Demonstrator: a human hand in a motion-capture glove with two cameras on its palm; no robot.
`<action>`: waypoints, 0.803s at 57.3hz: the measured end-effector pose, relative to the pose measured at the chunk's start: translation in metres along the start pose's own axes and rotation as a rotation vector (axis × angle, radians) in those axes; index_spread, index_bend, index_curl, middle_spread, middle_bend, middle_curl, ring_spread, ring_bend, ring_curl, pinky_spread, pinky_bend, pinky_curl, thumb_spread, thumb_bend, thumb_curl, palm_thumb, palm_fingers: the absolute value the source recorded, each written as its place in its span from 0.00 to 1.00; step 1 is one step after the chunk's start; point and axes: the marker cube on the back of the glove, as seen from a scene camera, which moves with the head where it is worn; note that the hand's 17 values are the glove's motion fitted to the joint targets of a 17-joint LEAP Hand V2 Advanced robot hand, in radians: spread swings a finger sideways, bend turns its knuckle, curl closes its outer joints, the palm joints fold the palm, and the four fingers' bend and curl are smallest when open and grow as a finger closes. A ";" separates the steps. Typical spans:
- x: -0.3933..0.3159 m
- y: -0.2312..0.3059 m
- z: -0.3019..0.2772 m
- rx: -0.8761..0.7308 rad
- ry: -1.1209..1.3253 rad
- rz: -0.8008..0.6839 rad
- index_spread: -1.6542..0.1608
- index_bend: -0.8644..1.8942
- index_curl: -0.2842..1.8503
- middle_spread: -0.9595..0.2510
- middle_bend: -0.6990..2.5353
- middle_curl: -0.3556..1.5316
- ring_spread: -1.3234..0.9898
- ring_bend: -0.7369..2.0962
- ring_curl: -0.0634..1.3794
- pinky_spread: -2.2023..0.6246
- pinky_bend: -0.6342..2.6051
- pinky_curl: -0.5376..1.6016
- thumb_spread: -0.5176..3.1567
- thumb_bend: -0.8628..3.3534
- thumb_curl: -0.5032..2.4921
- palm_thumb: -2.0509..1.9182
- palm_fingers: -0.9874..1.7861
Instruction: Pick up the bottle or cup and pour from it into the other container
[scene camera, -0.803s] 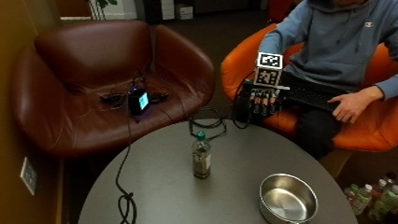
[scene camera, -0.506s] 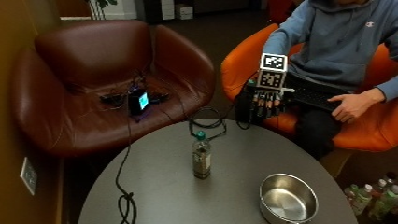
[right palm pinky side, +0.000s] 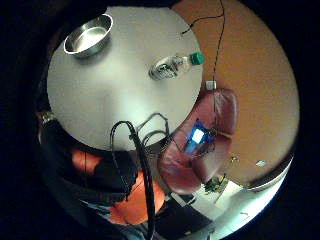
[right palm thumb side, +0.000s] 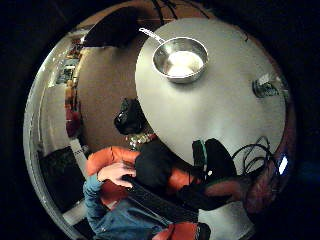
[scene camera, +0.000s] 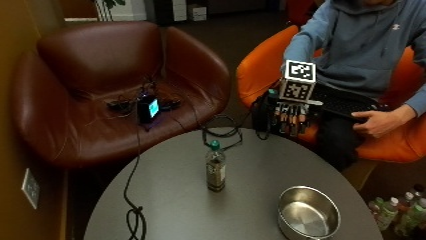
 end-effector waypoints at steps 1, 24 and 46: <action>0.000 -0.002 -0.001 -0.005 0.001 0.000 0.70 0.37 0.25 0.68 0.28 0.33 0.53 0.38 0.21 0.85 0.33 0.39 0.41 0.21 0.29 0.71 0.42; -0.004 -0.035 -0.015 -0.095 0.027 -0.013 0.70 0.37 0.26 0.68 0.27 0.34 0.53 0.38 0.23 0.85 0.33 0.40 0.40 0.20 0.31 0.72 0.43; 0.096 -0.051 -0.029 0.002 -0.083 0.098 0.70 0.37 0.26 0.68 0.27 0.35 0.53 0.38 0.24 0.85 0.32 0.41 0.40 0.20 0.31 0.72 0.42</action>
